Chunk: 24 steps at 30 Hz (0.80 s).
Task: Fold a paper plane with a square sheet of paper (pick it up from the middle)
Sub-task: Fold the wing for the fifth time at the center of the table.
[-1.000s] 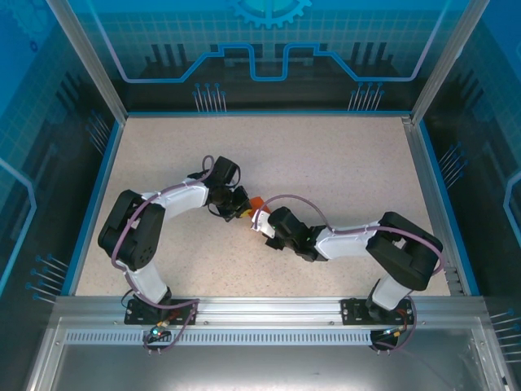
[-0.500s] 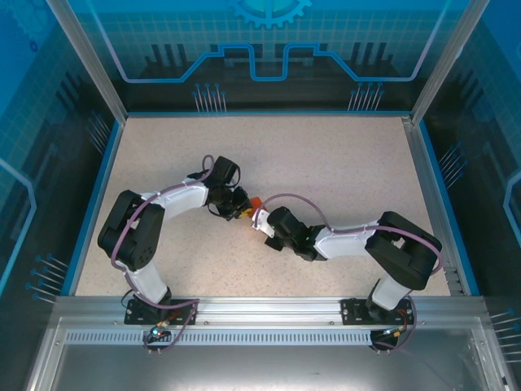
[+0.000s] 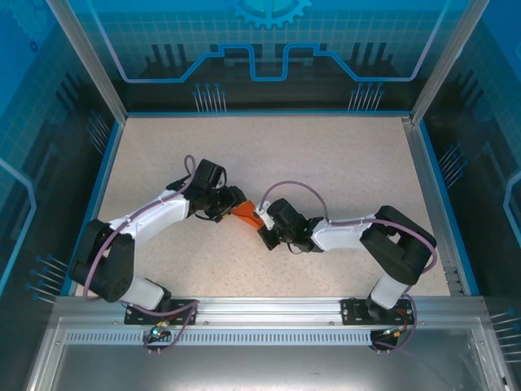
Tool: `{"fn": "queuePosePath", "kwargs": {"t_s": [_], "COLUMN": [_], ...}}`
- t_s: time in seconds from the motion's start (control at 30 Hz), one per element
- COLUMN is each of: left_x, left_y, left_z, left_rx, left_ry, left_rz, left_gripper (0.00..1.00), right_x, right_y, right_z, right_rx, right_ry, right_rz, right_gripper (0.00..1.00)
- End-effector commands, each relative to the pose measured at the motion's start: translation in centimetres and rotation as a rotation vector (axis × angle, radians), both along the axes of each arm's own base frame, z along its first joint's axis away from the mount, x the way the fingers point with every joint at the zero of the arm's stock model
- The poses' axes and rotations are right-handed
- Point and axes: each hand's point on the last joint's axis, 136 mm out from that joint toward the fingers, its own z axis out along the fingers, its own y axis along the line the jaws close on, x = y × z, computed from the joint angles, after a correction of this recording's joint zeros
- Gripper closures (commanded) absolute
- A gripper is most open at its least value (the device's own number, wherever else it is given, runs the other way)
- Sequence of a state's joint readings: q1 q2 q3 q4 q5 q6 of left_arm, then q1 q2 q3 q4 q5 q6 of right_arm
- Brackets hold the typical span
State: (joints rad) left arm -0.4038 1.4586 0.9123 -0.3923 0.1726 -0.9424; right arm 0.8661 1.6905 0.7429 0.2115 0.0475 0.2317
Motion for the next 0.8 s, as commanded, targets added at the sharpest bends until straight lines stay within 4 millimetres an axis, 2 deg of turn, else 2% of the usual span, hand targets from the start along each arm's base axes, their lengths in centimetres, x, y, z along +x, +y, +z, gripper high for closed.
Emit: {"fn": "queuePosePath", "kwargs": {"t_s": [0.0,0.2,0.33,0.43,0.53,0.77], "left_x": [-0.6,-1.1,-1.2,-1.1,-0.5,1.6], "left_y": [1.4,0.7,-0.3,-0.9,-1.7,-2.9], "left_z": [0.1,0.3,0.5,0.3,0.0,-1.7], "left_rx": [0.037,-0.006,-0.051,-0.079,-0.110,-0.138], "left_ry": [-0.022,-0.047,-0.074,-0.058,-0.022,0.093], "left_rz": [0.035,-0.009,-0.061,-0.073,-0.059,0.019], "left_gripper": [0.39,0.41,0.43,0.39,0.24,0.22], "right_x": [-0.1,0.2,0.9,1.0,1.2,1.1], "right_y": [1.0,0.6,0.8,1.0,0.7,0.5], "right_z": [0.0,-0.4,0.6,1.2,1.3,1.0], "right_rx": [0.157,0.243,0.327,0.336,0.324,0.257], "right_ry": [0.188,0.336,0.387,0.384,0.342,0.229], "right_rz": [-0.065,-0.120,-0.136,-0.126,-0.128,-0.086], "right_gripper": [1.00,1.00,1.00,1.00,1.00,1.00]}}
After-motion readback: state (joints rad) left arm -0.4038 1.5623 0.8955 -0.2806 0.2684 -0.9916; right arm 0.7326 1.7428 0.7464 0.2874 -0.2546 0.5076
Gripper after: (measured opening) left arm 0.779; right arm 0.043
